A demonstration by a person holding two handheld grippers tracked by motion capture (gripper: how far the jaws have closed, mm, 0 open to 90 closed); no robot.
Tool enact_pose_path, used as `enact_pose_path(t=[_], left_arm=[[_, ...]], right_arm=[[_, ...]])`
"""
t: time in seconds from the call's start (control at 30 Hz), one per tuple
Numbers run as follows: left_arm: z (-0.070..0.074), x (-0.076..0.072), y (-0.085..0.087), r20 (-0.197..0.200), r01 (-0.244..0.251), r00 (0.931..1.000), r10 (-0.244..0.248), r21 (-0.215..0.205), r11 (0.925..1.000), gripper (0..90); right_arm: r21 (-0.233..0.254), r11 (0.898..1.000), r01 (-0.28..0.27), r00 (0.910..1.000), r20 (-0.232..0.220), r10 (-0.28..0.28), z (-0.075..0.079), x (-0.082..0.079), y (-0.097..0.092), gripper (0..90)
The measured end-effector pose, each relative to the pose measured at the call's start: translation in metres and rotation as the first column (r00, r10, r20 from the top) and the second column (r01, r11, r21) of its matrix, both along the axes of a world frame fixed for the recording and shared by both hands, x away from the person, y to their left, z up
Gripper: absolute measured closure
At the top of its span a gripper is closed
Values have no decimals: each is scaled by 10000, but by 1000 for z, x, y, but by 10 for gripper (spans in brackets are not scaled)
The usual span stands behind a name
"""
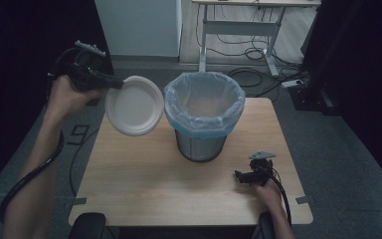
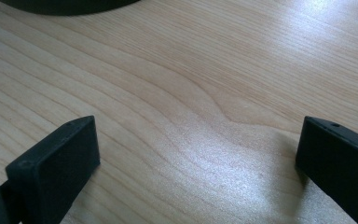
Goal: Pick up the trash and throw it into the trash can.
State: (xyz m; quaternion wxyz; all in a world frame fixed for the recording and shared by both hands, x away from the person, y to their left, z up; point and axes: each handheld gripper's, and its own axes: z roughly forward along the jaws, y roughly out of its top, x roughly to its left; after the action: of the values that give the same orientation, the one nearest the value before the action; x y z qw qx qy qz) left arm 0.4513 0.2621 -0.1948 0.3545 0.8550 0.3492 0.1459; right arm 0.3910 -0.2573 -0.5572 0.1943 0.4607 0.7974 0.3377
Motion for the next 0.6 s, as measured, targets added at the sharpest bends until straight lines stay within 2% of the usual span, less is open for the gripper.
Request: enact_pose_path(t=[0.17,0.33,0.5,0.6], left_arm=[[13,0,-4,174,22,9998,-21,-52,10000,810],[28,3,-18,398,110,9992,-103,-163,9998,810],[34,6,-30,543,179,9984,-167,-226,9996,810],[36,12,-44,637,241,9977,-223,-271,9993,810]], right_arm=[[0,10000,5,10000,13,-5,0,0,0,0],[-9,10000,-5,10000,3,5,0,0,0,0],[-7,10000,-9,10000,2,9,0,0,0,0],[4,10000,-56,10000,2,56,0,0,1,0]])
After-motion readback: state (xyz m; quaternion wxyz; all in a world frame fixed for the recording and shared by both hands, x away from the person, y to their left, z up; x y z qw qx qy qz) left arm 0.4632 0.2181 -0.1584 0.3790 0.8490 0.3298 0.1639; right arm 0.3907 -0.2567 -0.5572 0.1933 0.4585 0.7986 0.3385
